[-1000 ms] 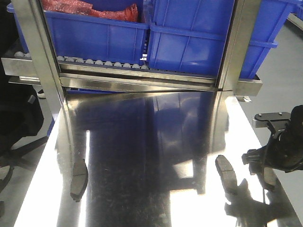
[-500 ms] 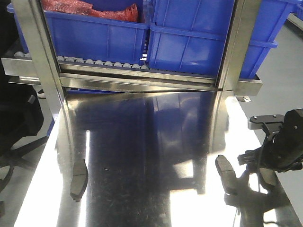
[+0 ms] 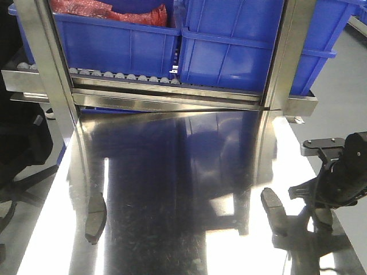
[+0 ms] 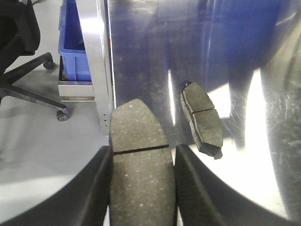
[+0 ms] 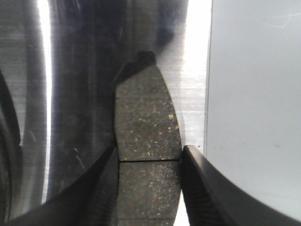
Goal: Move and align brake pads A on conveyor
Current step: 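Lower the right gripper onto the nearest brake pad and grasp it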
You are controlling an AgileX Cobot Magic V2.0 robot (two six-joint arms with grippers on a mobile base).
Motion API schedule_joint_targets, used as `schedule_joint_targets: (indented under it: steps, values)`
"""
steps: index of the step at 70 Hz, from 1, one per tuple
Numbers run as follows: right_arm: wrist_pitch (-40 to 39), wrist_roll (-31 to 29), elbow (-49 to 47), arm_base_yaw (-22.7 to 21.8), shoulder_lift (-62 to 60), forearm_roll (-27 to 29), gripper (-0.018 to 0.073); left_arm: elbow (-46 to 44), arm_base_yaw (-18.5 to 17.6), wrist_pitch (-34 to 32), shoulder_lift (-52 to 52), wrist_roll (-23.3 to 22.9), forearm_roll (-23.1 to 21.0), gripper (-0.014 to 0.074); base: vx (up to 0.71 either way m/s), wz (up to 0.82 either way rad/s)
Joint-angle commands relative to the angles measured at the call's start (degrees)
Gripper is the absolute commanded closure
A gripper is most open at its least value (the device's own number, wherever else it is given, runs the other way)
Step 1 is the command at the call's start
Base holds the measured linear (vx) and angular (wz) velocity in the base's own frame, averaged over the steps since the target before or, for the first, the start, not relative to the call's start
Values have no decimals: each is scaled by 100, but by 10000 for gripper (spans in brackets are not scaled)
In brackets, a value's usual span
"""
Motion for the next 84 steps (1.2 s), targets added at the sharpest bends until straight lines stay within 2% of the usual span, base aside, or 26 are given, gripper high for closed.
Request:
schedule_joint_targets:
  steps: [1, 12, 23, 50, 63, 84]
  values:
    - [-122, -52, -147, -10, -204, -62, 377, -153, -42, -447, -28, -9, -73, 496, 0, 0]
    - [-82, -52, -147, -10, -204, -62, 456, -153, -42, -447, -28, -9, -73, 496, 0, 0]
    - [-49, -52, -147, -10, -231, -62, 496, -153, -42, -447, -28, -9, -73, 496, 0, 0]
    - [13, -92, -123, 1, -984, -55, 501, -153, -42, -447, -28, -9, -73, 496, 0, 0]
    - [322, -115, -93, 7, -1606, 39, 501, -153, -42, -447, -28, -9, -73, 496, 0, 0]
    - [133, -199, 1188, 6, -3041, 275, 500, -153, -42, -447, -28, -9, -73, 496, 0, 0]
